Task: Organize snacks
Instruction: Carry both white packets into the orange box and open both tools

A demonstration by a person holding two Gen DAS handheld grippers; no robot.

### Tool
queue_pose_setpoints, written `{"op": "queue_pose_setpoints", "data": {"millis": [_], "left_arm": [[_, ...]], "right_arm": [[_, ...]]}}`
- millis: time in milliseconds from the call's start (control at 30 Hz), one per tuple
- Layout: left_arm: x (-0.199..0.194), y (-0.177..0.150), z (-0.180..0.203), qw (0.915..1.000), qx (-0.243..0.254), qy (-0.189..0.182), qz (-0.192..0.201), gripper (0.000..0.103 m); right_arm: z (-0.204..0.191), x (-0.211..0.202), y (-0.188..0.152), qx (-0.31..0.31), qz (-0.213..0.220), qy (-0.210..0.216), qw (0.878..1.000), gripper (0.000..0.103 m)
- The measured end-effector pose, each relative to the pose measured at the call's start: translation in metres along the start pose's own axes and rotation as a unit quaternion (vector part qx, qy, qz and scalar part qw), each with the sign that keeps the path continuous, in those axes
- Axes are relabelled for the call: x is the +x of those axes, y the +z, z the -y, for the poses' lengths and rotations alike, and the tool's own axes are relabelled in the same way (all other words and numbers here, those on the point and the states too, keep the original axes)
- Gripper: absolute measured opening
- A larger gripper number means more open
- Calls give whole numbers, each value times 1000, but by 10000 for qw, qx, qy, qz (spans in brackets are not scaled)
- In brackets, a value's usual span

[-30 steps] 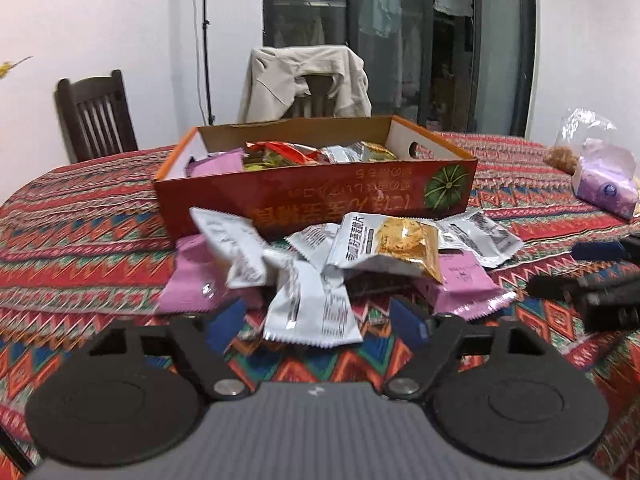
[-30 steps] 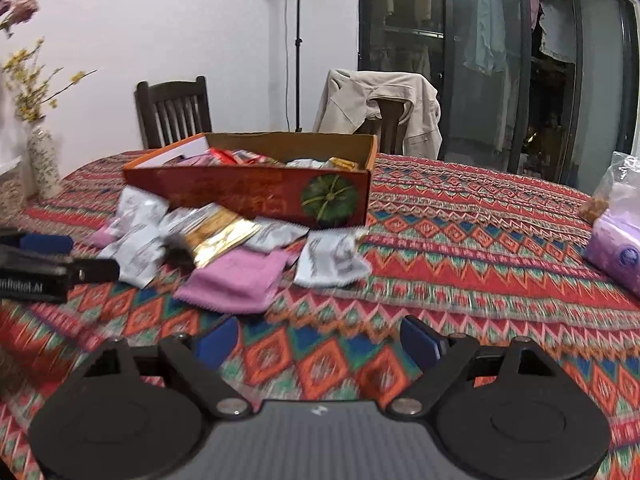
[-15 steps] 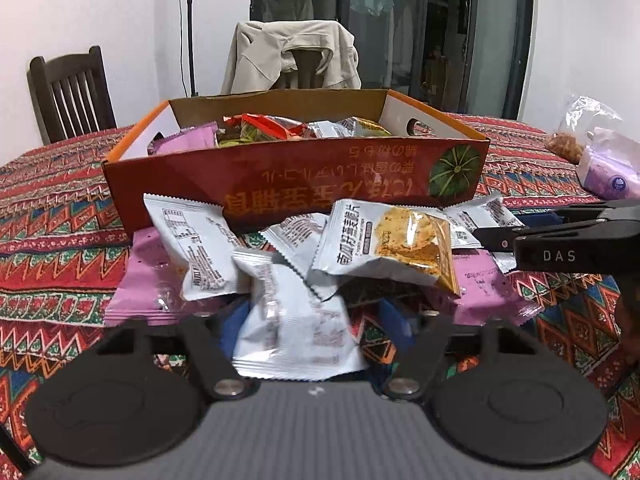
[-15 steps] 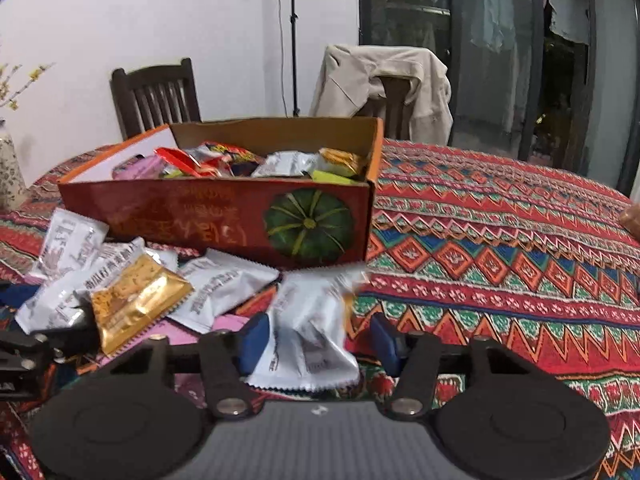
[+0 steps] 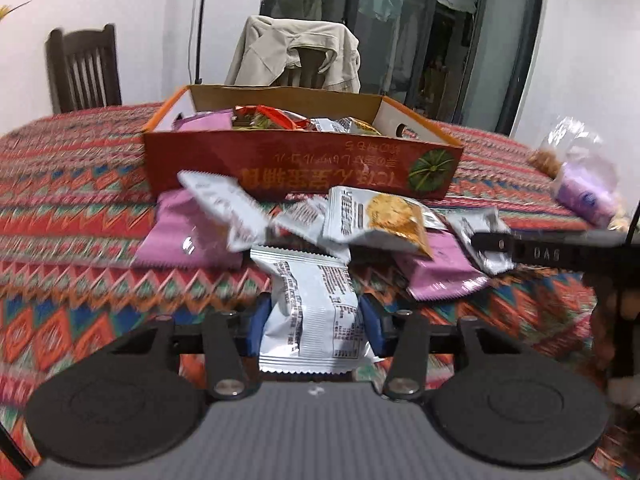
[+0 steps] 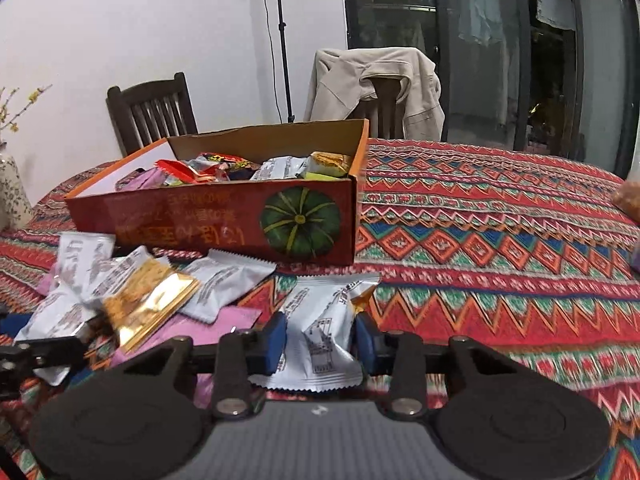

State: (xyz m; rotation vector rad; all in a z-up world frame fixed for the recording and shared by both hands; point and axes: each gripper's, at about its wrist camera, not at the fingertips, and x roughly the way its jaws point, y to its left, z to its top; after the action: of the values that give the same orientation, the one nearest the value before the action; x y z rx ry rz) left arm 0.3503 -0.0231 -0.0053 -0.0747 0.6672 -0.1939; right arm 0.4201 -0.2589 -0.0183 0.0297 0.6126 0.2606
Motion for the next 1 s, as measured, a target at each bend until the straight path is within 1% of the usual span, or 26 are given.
{"op": "queue_pose_setpoints", "data": {"millis": [133, 233, 333, 467, 600, 767, 867, 1000], "left_arm": [[-39, -16, -2, 9998, -23, 155, 139, 49], [-63, -26, -6, 9996, -94, 197, 200, 49], [-77, -30, -7, 9994, -167, 185, 258, 49], [-84, -30, -7, 9992, -246, 103, 295, 49], [-88, -30, -2, 9991, -166, 41, 378, 49], [-87, -24, -2, 9990, -199, 4, 406, 49], [-82, -12, -3, 9985, -169, -43, 515, 49], [-71, 21, -7, 9966, -85, -183, 797, 49]], "right_arm": [[-4, -37, -26, 121, -2, 101, 9999, 37], [-12, -63, -45, 52, -28, 201, 9998, 37], [-23, -87, -65, -74, -107, 324, 9994, 37], [-30, -103, -77, -95, -120, 403, 9991, 37], [-35, -110, -79, -105, -77, 409, 9991, 37], [-37, -115, -76, -120, -20, 446, 9989, 37], [-35, -112, -71, -57, -5, 523, 9986, 37], [-34, -109, -47, -119, 197, 632, 9977, 37]]}}
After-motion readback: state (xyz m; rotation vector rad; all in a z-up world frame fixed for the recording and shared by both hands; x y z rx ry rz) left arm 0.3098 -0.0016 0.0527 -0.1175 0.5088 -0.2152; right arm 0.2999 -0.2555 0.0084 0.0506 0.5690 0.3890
